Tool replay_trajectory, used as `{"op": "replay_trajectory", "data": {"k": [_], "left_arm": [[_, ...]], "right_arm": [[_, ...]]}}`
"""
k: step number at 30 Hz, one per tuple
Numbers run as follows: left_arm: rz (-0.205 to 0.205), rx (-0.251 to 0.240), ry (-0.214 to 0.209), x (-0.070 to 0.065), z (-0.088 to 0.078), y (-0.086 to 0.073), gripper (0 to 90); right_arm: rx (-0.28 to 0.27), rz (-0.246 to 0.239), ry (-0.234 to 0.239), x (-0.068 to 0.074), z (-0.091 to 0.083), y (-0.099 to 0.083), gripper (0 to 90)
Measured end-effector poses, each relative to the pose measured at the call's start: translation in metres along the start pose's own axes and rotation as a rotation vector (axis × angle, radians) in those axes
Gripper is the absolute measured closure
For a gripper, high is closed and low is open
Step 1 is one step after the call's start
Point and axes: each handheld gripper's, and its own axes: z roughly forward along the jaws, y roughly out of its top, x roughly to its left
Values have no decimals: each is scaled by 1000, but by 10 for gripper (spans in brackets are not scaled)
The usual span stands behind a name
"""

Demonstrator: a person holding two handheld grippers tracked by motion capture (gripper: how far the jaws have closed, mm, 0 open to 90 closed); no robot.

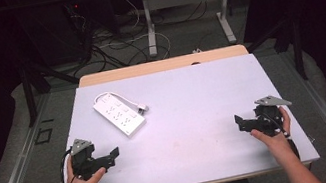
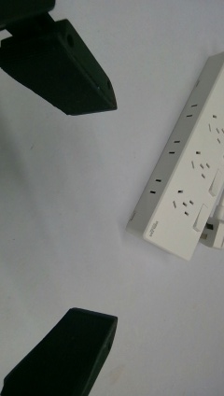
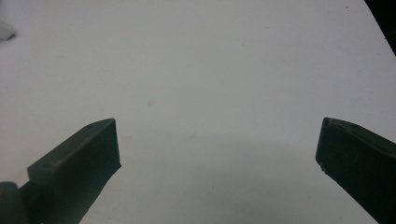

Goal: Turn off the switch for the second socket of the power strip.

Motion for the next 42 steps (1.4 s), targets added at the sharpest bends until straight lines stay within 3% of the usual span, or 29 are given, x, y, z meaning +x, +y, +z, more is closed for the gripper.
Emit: {"op": "replay_trajectory", "data": {"k": [6,10,14,22,27,42], "left_arm": [[-11,-12,-1,-2,-3,2,5],[-22,-26,7,-4,-8,3,5],[-26,-35,2,-6,-10,4,5],[-10,-21,-1,-14,-7,9,17],[-5,-14,-1,-17,-5,11,17],[-47,-13,20,-19,-5,31,78]], "right_arm": [[13,1,11,6,-8,-2,0],[-4,-29,9,9,-8,-3,0],[-5,-13,9,11,-7,-4,0],[34,-31,-3,13,-4,-6,0],[26,-19,8,14,-4,-6,0],[21,-28,24,19,-3,-7,0]]}}
